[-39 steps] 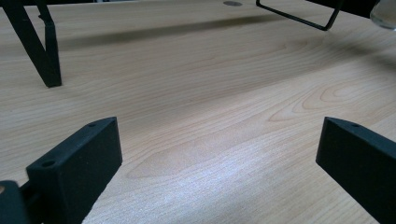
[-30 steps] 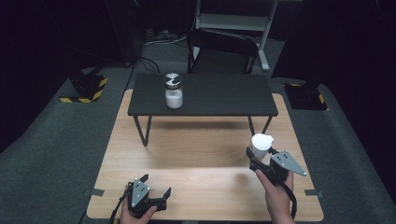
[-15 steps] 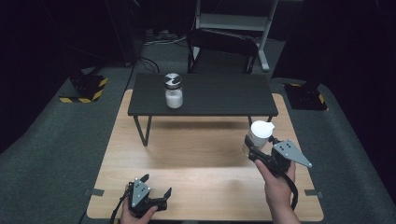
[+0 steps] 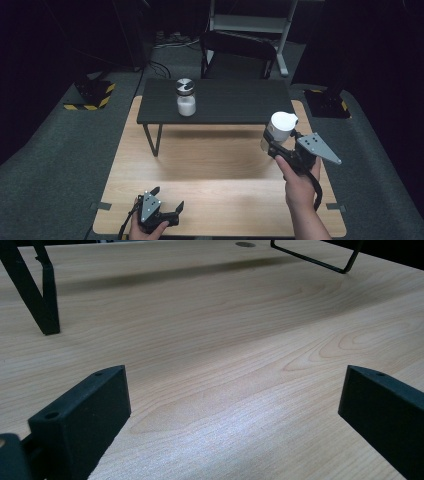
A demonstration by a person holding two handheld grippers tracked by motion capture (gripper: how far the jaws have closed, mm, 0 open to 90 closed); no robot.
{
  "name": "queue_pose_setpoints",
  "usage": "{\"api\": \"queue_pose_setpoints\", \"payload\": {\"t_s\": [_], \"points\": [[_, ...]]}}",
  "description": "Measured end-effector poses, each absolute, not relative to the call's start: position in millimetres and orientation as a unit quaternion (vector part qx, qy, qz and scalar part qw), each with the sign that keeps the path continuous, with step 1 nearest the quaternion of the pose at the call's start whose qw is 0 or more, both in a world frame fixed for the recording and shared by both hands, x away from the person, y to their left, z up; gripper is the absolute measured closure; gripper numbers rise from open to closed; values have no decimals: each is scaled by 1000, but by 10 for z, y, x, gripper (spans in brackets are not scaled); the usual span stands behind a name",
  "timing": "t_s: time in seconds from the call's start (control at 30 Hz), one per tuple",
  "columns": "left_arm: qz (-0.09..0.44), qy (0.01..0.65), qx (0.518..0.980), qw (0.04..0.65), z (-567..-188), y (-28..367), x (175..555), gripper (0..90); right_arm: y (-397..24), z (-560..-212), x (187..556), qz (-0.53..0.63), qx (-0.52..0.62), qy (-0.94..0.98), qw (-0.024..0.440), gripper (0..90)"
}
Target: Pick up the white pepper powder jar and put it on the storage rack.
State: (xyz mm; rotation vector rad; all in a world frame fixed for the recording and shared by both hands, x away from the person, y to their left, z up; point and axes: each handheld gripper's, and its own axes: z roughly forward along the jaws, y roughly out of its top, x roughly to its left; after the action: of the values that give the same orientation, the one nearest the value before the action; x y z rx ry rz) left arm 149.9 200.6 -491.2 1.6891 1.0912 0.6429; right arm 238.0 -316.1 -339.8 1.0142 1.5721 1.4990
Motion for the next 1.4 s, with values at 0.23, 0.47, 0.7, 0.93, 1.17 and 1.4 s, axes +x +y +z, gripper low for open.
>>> {"api": "queue_pose_setpoints", "payload": {"t_s": [0.23,0.47,0.7,0.93,1.17,1.4], "points": [[264,450,696,493,-4912,1999,1500,6,-3126,-3250,2505,586,397,603,368,299],[262,449,697,494,-4911,1994,1505,6,-3070,-3122,2669,585,401,601,368,299],[259,449,698,494,-4907,2000,1514,6,-2986,-3056,2829,576,409,603,371,298],[258,449,696,497,-4914,2006,1512,7,-2877,-3022,3043,564,415,609,373,298],[254,451,695,498,-4914,2017,1521,6,-2793,-3017,3232,559,423,610,370,298],[249,454,693,502,-4917,2043,1531,6,-2725,-3012,3438,552,429,610,372,298]]}}
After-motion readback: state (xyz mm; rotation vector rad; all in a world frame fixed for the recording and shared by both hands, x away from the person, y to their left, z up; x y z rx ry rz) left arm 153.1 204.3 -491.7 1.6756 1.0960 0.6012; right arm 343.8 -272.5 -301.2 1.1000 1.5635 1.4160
